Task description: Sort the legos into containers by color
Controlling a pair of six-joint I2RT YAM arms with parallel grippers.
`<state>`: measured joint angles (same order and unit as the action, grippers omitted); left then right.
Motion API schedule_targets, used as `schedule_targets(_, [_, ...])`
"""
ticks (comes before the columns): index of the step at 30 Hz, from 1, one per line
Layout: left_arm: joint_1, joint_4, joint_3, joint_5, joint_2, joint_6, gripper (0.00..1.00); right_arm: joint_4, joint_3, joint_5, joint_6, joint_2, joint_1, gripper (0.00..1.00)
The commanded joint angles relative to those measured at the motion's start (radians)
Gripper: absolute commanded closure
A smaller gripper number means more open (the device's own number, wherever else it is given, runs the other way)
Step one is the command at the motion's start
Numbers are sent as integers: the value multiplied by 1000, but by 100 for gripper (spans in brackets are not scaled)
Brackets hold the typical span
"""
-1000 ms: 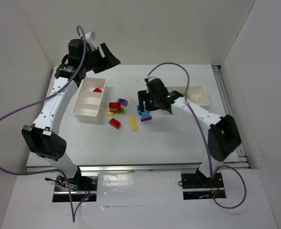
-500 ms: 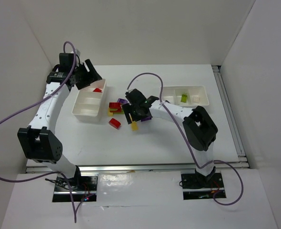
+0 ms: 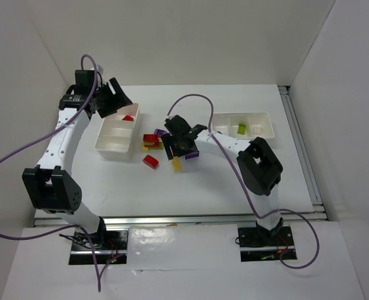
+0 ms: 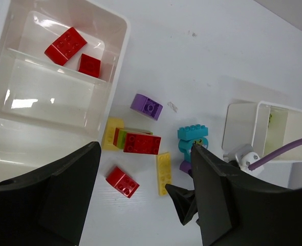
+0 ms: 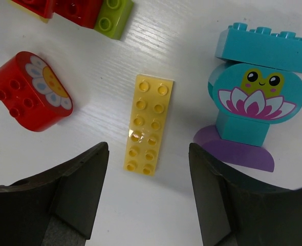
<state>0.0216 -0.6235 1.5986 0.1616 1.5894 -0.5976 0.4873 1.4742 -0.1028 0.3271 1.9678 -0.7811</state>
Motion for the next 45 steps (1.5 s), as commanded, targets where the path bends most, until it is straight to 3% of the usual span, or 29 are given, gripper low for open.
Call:
schedule_targets(1, [-5, -2, 38, 19, 17, 27, 18, -7, 57, -34, -11, 43, -6, 27])
schedule_targets(12, [-5, -65, 64, 53, 125, 45, 18, 4, 98, -63, -42, 120, -6, 23])
schedule_targets(21, [-5, -107, 78, 19, 126, 65, 17, 65, 164, -84, -13, 164, -6, 23])
schedule_targets(34, [-14, -125, -17, -11, 60, 1, 17, 76, 143, -106, -2, 186, -32, 28])
schedule_targets(39, [-14, -125, -35, -20, 49, 1, 17, 56, 118, -115, 18, 197, -53, 40])
schedule_targets(45, [-5, -114, -14, -20, 40, 1, 17, 31, 55, -115, 29, 128, -53, 74])
